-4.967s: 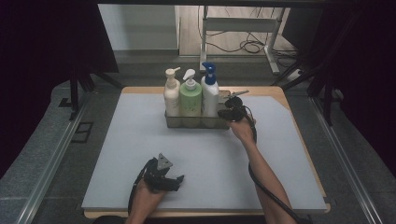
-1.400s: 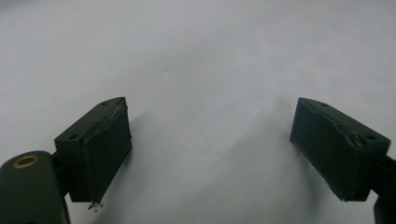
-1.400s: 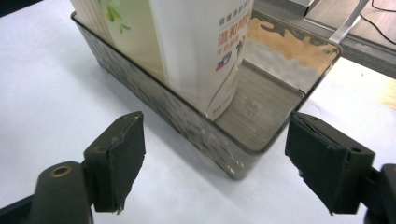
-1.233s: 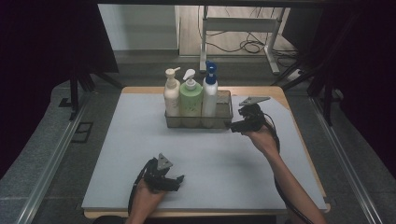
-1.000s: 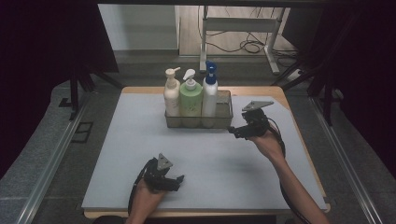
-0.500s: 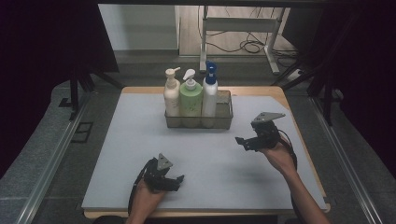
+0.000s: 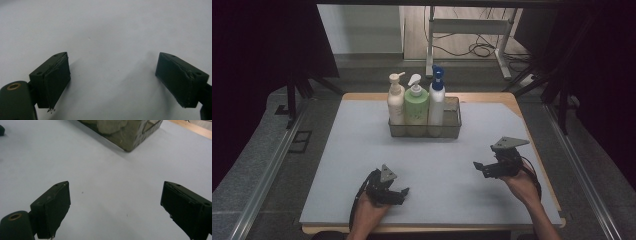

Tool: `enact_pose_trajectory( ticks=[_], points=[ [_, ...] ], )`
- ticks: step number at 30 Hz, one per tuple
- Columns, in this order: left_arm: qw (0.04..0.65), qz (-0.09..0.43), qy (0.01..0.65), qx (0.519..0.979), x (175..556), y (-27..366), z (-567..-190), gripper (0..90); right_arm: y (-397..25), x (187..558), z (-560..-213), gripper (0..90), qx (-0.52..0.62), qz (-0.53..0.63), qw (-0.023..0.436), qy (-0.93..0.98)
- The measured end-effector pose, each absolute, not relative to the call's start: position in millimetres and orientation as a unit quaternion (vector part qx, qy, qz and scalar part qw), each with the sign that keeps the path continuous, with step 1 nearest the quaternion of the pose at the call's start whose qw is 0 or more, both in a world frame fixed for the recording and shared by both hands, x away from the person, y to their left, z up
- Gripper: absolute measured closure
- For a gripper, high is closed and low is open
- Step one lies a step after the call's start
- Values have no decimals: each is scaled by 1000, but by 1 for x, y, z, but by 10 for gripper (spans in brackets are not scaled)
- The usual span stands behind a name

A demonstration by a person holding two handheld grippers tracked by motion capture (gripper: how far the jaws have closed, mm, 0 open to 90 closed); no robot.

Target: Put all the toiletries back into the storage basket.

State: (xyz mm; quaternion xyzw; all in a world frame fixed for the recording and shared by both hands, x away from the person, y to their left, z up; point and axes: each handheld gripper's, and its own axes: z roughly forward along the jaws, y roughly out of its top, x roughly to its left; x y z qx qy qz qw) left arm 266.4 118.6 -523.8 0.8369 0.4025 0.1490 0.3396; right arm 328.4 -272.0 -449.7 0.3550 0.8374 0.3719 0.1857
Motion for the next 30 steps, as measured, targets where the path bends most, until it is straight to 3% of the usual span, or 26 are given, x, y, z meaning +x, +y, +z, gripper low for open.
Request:
enact_pose_trajectory(
  ticks=[22,30],
  points=[
    [338,149,401,838,266,119,-524,123,-289,293,-519,73,370,345,153,849],
    [338,148,402,838,266,119,-524,122,-290,292,-521,78,375,351,156,843]
  ],
)
